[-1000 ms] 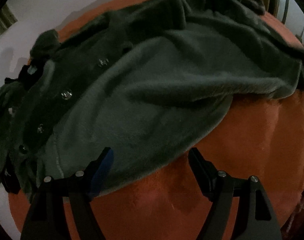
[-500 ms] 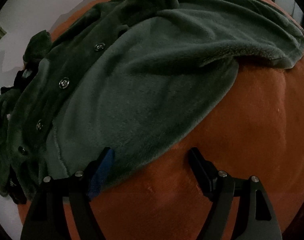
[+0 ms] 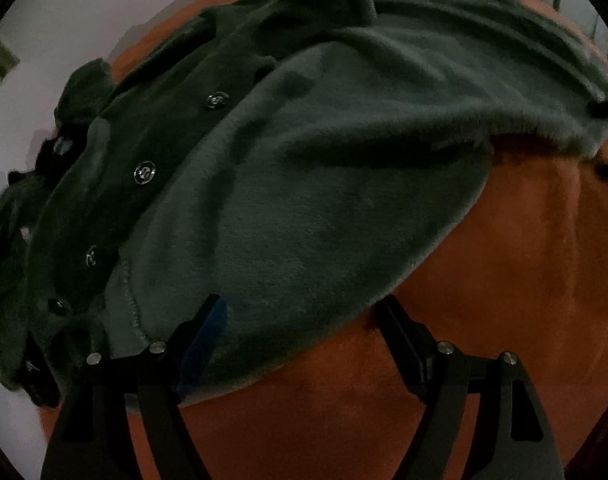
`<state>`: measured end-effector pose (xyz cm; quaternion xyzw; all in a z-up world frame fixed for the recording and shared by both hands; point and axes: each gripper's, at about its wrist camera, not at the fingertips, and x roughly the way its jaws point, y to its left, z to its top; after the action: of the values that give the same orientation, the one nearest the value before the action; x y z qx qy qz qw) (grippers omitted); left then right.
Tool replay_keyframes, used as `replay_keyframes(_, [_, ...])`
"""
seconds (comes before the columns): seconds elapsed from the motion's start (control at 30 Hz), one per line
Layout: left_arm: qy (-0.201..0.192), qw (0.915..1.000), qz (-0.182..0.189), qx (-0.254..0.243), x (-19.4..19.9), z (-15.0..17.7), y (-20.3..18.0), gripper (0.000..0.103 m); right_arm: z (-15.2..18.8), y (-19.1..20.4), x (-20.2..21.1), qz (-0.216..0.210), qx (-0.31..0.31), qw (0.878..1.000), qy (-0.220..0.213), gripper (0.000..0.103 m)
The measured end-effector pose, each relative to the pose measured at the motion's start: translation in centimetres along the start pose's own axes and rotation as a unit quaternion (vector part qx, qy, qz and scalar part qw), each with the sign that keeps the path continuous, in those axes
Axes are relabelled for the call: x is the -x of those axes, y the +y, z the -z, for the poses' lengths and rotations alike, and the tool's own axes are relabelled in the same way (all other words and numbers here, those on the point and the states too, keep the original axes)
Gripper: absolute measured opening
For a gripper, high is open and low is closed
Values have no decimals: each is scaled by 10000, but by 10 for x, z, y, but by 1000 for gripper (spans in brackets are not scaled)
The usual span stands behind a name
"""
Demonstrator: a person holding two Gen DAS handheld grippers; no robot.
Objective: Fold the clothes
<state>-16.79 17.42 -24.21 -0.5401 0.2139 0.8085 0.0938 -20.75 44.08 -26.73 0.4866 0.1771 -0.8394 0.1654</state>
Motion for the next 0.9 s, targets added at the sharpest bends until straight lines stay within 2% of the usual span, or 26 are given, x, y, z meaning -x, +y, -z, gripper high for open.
replay_keyframes(0.1, [47,9992,265,310,-3,-9,6,79,-11,13,-16,110,387,9992,34,62])
replay_keyframes(0.3, [161,9990,53,425,-15,-18,7,78,-27,1,-32,715,-211,9972,31,61])
replay_keyframes(0.37, [78,9990,23,447,-15,-20,10,78,-31,-5,-30,943,-297,9951,-51,50])
replay_keyframes(0.4, [55,9990,28,439,-15,-20,11,78,-32,-10,-30,1004,-369,9942,-79,36])
replay_keyframes(0.43, [37,9990,85,428,-15,-20,13,76,-32,-14,-29,983,-457,9941,-83,18])
replay_keyframes(0.5, [38,9992,243,326,-15,-20,15,75,-30,-20,-31,753,-674,9949,-11,5])
replay_keyframes(0.57, [16,9994,310,142,-14,-17,14,75,-26,-21,-29,531,-902,9945,-23,4])
replay_keyframes(0.67, [-38,9997,188,-179,-11,-12,8,75,-23,-29,-8,351,-1338,9898,-329,4])
replay_keyframes(0.8, [-55,9991,-85,-420,-14,-10,-3,75,-27,-56,37,-45,-2108,9737,-867,4])
replay_keyframes(0.87, [-32,9997,-35,-260,-16,-14,0,66,-34,-59,49,-84,-2175,9712,-965,4])
replay_keyframes(0.9, [-24,9999,-1,-151,-16,-16,2,55,-37,-60,54,-67,-2148,9714,-1005,4])
